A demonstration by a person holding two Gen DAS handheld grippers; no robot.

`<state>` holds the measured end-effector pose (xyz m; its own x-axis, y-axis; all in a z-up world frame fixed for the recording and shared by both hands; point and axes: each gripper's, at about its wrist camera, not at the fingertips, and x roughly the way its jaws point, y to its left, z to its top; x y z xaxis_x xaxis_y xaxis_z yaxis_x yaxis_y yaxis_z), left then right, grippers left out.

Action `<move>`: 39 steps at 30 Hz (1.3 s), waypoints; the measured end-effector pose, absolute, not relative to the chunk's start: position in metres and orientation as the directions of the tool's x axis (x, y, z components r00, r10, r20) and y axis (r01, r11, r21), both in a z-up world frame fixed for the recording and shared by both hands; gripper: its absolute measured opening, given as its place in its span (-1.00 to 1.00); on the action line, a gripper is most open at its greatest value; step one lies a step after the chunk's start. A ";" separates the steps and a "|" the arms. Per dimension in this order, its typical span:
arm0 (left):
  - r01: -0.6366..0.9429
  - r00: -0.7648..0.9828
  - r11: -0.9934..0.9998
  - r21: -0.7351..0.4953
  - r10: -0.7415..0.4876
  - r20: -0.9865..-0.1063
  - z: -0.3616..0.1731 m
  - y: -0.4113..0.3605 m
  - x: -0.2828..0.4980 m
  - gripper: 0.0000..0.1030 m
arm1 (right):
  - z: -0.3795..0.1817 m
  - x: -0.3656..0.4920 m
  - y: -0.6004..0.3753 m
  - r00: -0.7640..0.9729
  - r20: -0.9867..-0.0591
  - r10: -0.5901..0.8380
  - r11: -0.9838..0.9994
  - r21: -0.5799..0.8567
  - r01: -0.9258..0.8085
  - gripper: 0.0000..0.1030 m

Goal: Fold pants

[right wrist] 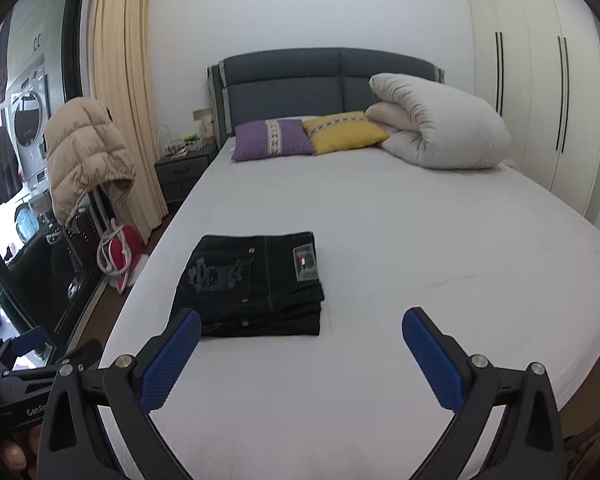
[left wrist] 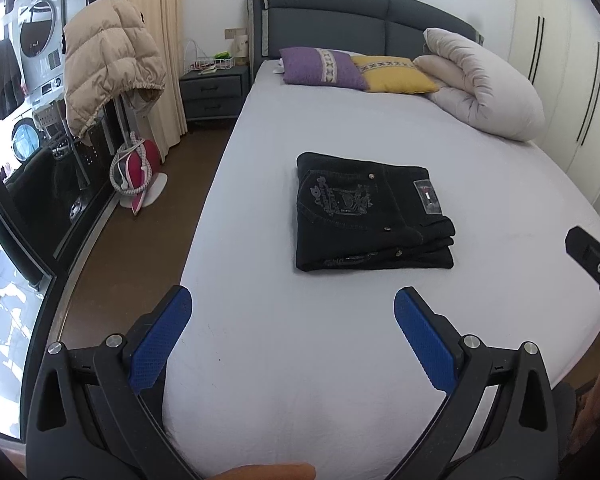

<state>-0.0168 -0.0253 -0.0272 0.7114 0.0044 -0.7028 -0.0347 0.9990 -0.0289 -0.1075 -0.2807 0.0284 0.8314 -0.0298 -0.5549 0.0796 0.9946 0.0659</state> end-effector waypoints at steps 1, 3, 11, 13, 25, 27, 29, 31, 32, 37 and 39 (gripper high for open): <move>-0.035 0.709 0.999 -0.030 0.004 -0.705 -0.029 -0.025 -0.016 1.00 | 0.027 -0.107 -0.279 0.829 -0.559 -0.029 0.995 0.064 0.078 1.00; -0.035 0.707 0.999 -0.032 0.002 -0.707 -0.031 -0.023 -0.014 1.00 | 0.025 -0.106 -0.277 0.825 -0.564 -0.025 0.996 0.060 0.072 1.00; -0.036 0.700 0.999 -0.036 0.000 -0.715 -0.039 -0.022 -0.011 1.00 | 0.020 -0.101 -0.274 0.813 -0.582 -0.024 0.996 0.055 0.068 1.00; -0.036 0.698 0.999 -0.035 0.000 -0.717 -0.041 -0.022 -0.010 1.00 | 0.019 -0.100 -0.274 0.811 -0.585 -0.023 0.996 0.055 0.068 1.00; -0.033 0.689 0.999 -0.035 -0.003 -0.725 -0.047 -0.022 -0.005 1.00 | 0.013 -0.096 -0.275 0.795 -0.607 -0.016 0.996 0.061 0.066 1.00; -0.033 0.689 0.999 -0.036 -0.004 -0.724 -0.047 -0.022 -0.005 1.00 | 0.013 -0.096 -0.275 0.795 -0.607 -0.015 0.996 0.061 0.065 1.00; -0.033 0.689 0.999 -0.036 -0.003 -0.725 -0.047 -0.022 -0.005 1.00 | 0.013 -0.096 -0.275 0.794 -0.608 -0.014 0.996 0.061 0.064 1.00; -0.033 0.688 0.999 -0.037 -0.004 -0.725 -0.047 -0.022 -0.005 1.00 | 0.013 -0.097 -0.275 0.794 -0.608 -0.014 0.996 0.062 0.064 1.00; -0.034 0.689 0.999 -0.036 -0.003 -0.725 -0.047 -0.022 -0.005 1.00 | 0.012 -0.097 -0.275 0.793 -0.609 -0.013 0.996 0.062 0.063 1.00; -0.030 0.688 0.999 -0.038 -0.007 -0.726 -0.049 -0.022 -0.004 1.00 | 0.009 -0.097 -0.274 0.791 -0.611 -0.008 0.996 0.064 0.060 1.00; -0.030 0.687 0.999 -0.038 -0.007 -0.727 -0.050 -0.022 -0.004 1.00 | 0.009 -0.097 -0.273 0.791 -0.612 -0.008 0.996 0.064 0.060 1.00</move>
<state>-0.0042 -0.0225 -0.0496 0.6868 -0.0069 -0.7268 -0.0303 0.9988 -0.0381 -0.0967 -0.2732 0.0089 0.7907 -0.0082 -0.6121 0.0599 0.9961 0.0642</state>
